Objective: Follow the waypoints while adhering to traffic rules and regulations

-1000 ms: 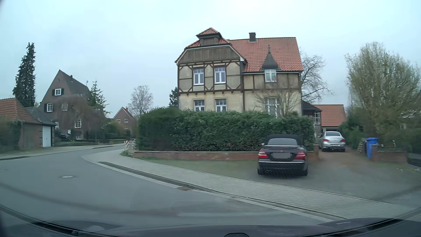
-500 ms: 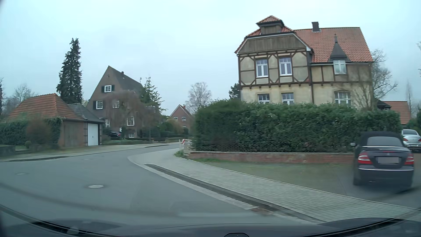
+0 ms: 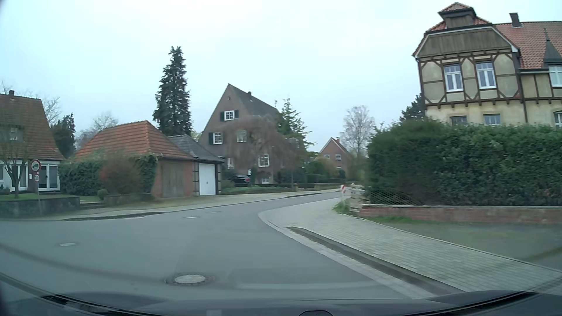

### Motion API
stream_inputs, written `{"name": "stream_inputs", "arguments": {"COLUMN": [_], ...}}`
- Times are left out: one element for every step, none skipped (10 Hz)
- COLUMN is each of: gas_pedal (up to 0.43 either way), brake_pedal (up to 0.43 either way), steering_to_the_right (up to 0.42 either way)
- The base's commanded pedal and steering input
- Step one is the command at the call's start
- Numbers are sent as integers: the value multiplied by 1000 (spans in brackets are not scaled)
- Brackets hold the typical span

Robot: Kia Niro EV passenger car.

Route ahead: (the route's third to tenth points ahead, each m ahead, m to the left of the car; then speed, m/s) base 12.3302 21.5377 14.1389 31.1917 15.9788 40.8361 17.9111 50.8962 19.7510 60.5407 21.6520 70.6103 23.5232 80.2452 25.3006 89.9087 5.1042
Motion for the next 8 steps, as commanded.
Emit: {"name": "stream_inputs", "arguments": {"gas_pedal": [110, 110, 110, 110, 110, 118, 118, 118], "brake_pedal": [0, 0, 0, 0, 0, 0, 0, 0], "steering_to_the_right": [-455, -462, -466, -474, -482, -484, -480, -475]}}
